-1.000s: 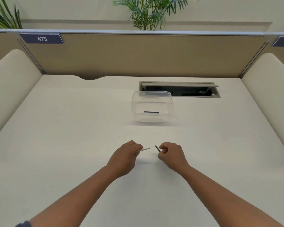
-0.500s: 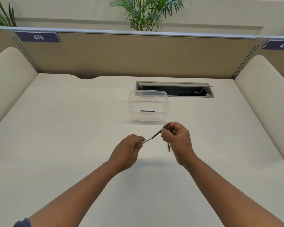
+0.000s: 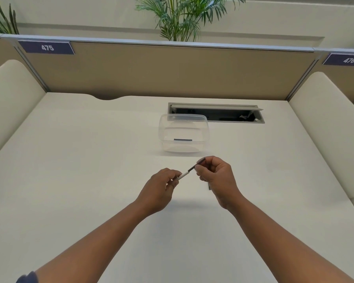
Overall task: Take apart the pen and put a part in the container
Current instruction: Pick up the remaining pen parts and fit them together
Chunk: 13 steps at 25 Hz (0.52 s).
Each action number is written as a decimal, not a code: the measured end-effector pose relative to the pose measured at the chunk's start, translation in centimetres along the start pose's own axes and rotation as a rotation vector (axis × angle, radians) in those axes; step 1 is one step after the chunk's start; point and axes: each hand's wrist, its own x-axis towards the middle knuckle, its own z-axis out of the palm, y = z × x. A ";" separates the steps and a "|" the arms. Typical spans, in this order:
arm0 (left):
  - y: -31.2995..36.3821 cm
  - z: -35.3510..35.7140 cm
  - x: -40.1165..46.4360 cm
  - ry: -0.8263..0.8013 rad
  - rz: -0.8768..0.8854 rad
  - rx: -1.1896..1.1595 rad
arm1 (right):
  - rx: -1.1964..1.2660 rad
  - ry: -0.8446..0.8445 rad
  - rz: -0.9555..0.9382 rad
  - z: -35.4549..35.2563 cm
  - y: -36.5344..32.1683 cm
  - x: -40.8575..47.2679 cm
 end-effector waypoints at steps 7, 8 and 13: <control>-0.2 0.1 0.2 0.027 0.003 -0.060 | -0.107 -0.036 0.029 -0.4 1.3 -0.1; -0.2 0.1 0.3 0.032 0.004 -0.065 | -0.119 -0.036 0.041 -0.5 1.6 0.0; -0.5 0.3 0.7 0.035 -0.015 -0.099 | -0.262 0.052 0.127 -1.6 3.8 0.7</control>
